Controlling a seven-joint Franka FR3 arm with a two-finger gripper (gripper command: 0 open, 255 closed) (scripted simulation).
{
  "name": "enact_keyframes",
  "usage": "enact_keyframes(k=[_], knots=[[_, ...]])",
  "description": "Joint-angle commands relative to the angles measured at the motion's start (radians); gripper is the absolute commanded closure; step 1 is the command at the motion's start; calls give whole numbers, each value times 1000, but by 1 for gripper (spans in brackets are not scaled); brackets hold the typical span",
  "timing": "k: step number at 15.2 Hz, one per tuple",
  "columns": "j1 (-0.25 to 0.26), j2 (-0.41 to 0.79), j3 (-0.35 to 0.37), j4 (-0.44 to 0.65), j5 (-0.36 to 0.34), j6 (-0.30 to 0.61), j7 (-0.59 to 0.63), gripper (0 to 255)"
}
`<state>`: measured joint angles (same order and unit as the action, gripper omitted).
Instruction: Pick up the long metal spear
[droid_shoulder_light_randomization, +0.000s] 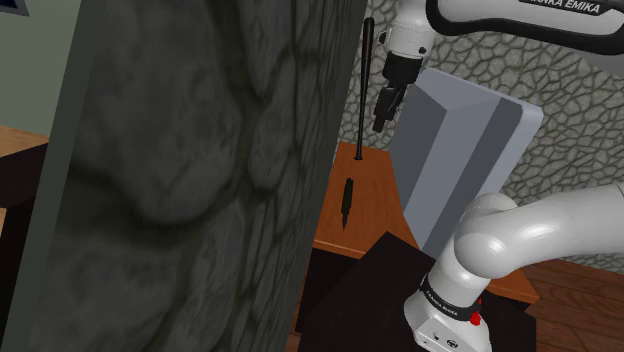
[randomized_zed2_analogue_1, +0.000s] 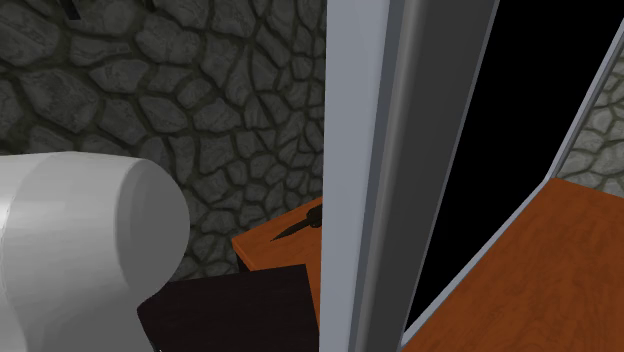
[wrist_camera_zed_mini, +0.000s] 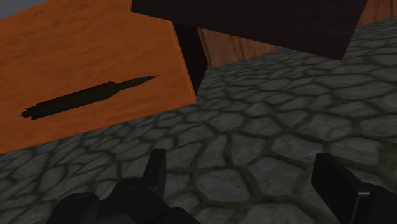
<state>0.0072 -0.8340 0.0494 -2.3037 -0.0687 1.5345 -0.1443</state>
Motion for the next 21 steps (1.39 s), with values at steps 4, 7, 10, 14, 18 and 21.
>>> enact_keyframes(k=[4,7,10,14,18,21], knots=[[-31,59,-12,-39,-5,92,42,0],[-62,127,-25,-67,-10,183,83,0],[-92,203,-39,-86,-16,273,124,0],[-131,315,-60,-96,-22,388,177,0],[-166,437,-83,-90,-25,497,228,0],[-191,533,-102,-74,-25,572,263,0]])
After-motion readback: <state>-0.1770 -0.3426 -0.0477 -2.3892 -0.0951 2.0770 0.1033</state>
